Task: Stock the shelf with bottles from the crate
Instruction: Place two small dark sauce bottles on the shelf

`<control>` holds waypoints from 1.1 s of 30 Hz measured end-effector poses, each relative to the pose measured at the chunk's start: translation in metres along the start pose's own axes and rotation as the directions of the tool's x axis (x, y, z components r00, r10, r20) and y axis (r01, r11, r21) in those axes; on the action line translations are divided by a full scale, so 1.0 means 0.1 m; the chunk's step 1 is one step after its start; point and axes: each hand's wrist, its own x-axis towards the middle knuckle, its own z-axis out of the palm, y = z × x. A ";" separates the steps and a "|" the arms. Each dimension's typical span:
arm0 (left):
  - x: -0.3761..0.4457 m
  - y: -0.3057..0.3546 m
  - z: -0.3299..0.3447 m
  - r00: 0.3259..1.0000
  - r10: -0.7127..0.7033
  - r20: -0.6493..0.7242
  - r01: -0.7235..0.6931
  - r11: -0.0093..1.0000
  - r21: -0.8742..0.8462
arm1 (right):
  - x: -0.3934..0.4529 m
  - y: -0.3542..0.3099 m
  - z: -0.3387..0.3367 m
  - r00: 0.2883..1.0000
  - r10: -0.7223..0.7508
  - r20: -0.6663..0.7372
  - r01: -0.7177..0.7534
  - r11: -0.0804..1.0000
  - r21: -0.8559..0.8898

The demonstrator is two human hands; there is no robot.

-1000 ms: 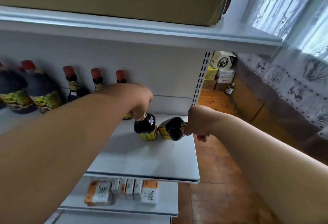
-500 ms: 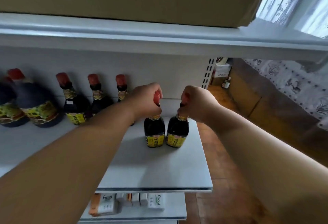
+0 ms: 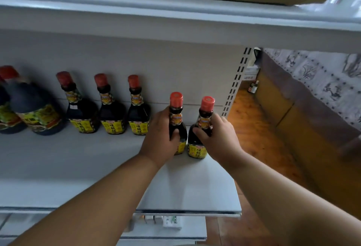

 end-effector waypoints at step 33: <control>0.07 -0.32 0.60 0.817 -0.546 -0.185 0.554 0.832 -0.008 | 0.25 0.15 0.62 0.929 0.362 -0.081 -0.341 0.920 0.193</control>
